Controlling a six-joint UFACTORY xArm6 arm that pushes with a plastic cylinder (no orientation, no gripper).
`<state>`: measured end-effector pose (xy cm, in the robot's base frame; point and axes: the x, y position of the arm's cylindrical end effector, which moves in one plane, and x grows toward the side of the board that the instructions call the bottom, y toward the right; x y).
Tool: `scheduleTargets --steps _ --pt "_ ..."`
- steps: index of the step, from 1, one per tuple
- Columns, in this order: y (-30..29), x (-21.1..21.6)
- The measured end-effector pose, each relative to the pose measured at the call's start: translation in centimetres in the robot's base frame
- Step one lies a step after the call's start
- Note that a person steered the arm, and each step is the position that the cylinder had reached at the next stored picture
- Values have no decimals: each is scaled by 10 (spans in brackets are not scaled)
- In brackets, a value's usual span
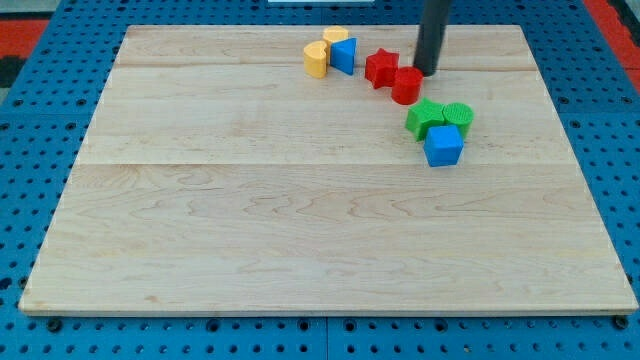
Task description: Place the green star below to the blue cube
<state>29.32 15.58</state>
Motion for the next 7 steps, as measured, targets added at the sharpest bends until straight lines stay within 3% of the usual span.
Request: scheduleTargets --steps 1,2,4,5,6,7 --pt "35 54" --pt "-10 83" --pt "-104 58" --pt "-133 68" --pt "-127 75" --pt "-128 122"
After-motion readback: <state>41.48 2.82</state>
